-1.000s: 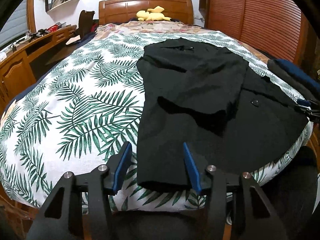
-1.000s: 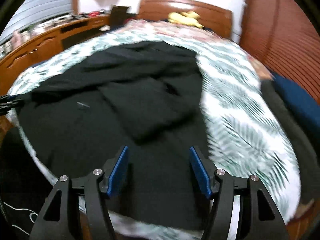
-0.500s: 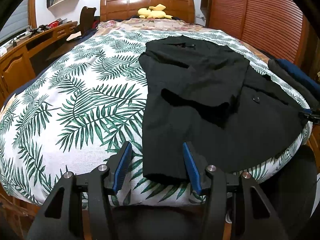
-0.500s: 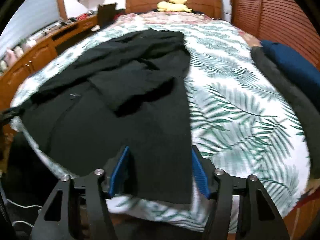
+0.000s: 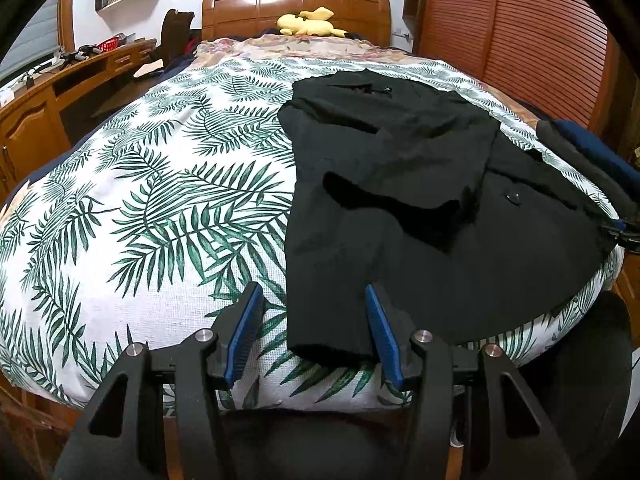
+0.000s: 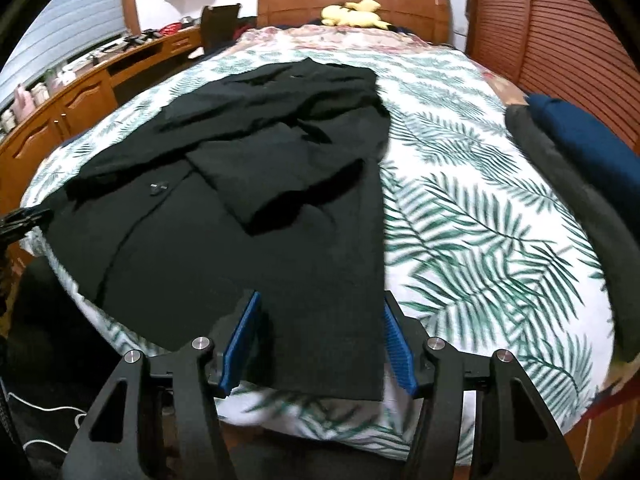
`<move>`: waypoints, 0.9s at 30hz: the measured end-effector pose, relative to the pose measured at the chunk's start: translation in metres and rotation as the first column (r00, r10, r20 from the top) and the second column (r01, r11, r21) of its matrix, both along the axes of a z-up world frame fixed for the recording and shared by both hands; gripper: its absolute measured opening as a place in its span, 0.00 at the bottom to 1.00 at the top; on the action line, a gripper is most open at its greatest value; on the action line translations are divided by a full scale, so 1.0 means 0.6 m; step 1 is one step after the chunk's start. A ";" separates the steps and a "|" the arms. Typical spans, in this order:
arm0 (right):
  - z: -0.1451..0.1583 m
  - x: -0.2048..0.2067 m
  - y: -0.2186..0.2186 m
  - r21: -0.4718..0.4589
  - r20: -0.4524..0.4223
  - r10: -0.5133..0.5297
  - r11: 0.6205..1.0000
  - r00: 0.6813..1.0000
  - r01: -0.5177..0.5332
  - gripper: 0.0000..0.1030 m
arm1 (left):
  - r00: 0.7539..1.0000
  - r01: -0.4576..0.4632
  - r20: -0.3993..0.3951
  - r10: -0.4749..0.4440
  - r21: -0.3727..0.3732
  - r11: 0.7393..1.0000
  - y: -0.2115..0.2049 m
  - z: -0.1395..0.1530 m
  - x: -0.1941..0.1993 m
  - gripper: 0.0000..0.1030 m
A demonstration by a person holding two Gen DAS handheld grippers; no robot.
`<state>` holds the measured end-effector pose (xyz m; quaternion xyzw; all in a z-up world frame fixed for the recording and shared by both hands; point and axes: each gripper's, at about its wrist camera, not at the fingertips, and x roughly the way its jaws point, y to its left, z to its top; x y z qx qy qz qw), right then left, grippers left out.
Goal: Fold large clothes
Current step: 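Grasp the coat hem with the left tool while the right tool grasps it too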
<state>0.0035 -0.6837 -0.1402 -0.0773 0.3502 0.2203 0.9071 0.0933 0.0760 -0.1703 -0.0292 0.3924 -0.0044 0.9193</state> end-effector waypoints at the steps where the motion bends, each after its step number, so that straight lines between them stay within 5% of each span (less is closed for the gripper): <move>1: -0.002 0.001 -0.006 0.002 -0.005 -0.010 1.000 1.000 0.010 0.59 | 1.000 0.000 -0.001 0.000 0.000 1.000 0.000 0.000 0.000 0.52; 5: -0.004 0.002 -0.019 0.040 -0.023 -0.015 0.999 1.000 0.016 0.59 | 1.000 -0.003 -0.003 0.003 -0.008 1.000 0.002 0.000 0.000 0.52; 7: -0.004 0.002 -0.019 0.050 -0.022 0.001 0.999 1.000 0.000 0.50 | 1.000 -0.004 0.000 0.004 -0.014 1.000 0.003 0.001 -0.001 0.51; 10: -0.001 -0.006 -0.009 0.051 -0.015 0.040 0.998 0.999 -0.039 0.31 | 1.000 0.017 -0.007 -0.018 -0.046 0.999 0.002 0.003 -0.001 0.27; 12: 0.005 -0.005 -0.005 0.057 -0.012 0.070 0.996 0.997 -0.069 0.07 | 1.000 0.021 -0.021 -0.021 -0.003 1.000 -0.006 0.005 0.003 0.12; 16: 0.054 -0.013 -0.006 0.096 0.049 0.095 0.990 0.994 -0.099 0.05 | 0.999 0.031 0.010 -0.031 0.010 0.999 -0.010 0.034 0.003 0.05; 27: 0.217 -0.141 -0.053 0.146 0.255 0.126 0.975 0.959 -0.167 0.04 | 0.958 -0.009 0.285 0.010 -0.004 1.000 0.013 0.240 -0.104 0.05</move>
